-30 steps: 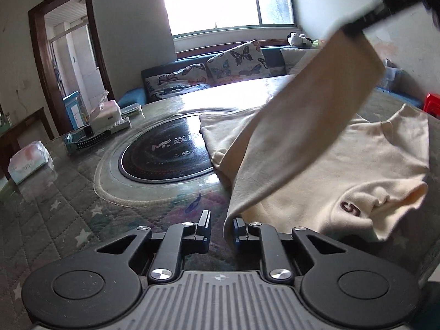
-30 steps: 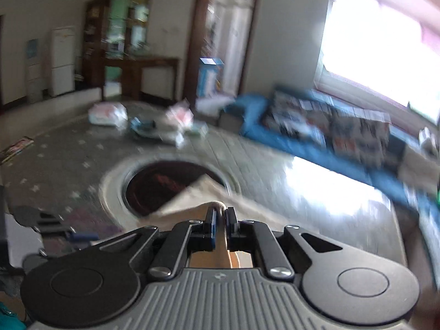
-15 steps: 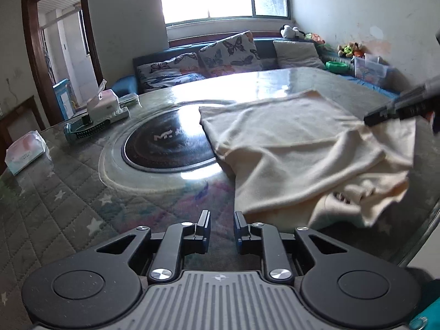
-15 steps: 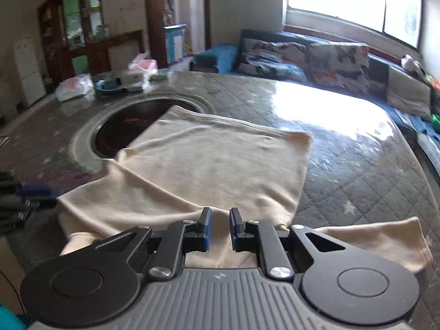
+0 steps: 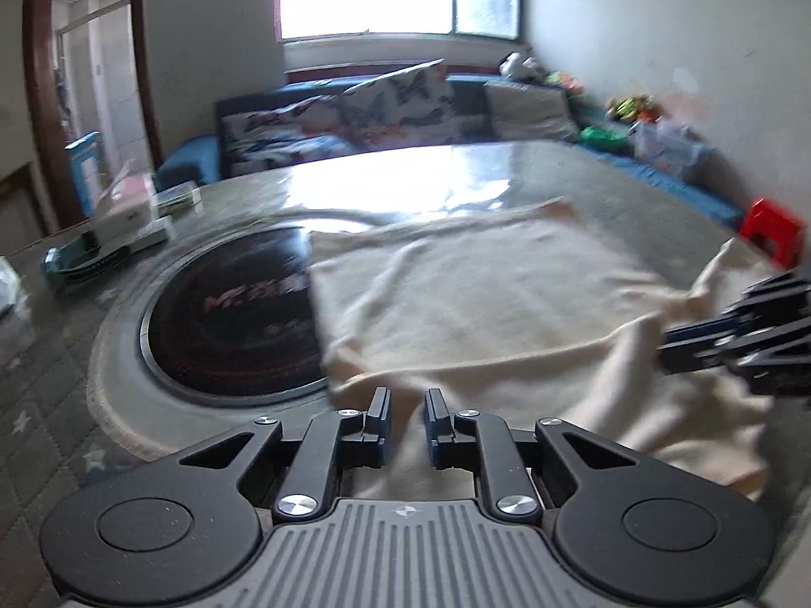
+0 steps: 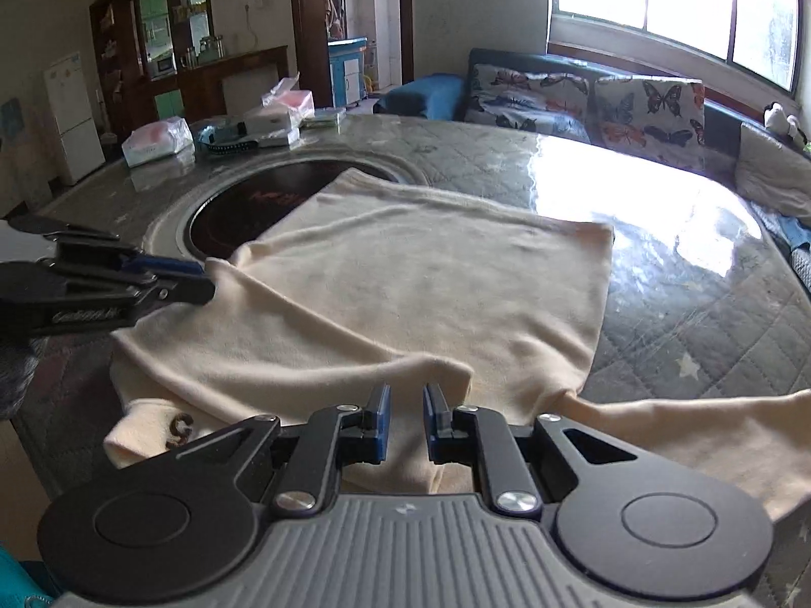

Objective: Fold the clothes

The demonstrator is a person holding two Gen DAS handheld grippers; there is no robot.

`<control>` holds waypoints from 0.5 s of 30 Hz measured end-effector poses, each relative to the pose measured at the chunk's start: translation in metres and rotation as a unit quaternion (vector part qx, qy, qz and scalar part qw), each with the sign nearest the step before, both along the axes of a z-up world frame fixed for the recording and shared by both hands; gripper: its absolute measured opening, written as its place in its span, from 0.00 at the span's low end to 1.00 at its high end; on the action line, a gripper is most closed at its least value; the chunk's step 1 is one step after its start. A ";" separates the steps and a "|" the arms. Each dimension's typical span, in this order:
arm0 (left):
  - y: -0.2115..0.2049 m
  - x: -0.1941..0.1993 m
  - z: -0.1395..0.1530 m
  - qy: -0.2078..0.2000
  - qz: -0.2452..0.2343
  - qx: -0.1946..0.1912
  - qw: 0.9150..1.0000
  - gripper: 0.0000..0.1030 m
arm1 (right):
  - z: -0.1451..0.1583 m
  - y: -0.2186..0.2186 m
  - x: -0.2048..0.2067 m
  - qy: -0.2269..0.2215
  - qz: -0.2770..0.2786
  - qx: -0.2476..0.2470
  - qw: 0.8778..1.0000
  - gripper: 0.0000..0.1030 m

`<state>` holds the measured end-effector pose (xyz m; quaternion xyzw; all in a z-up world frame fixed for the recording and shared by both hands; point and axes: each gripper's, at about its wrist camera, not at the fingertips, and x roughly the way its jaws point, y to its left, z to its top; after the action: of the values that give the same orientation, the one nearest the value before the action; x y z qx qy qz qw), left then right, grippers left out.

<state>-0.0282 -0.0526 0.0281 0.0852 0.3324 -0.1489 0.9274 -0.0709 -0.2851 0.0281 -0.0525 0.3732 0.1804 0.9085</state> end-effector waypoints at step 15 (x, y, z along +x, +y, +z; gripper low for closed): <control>-0.005 0.009 0.005 -0.016 0.000 -0.001 1.000 0.15 | 0.000 0.007 0.010 -0.009 0.015 0.004 1.000 0.13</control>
<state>-0.0189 -0.0579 0.0332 0.0865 0.3177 -0.1483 0.9325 -0.0608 -0.2783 0.0278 -0.0566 0.3632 0.1949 0.9093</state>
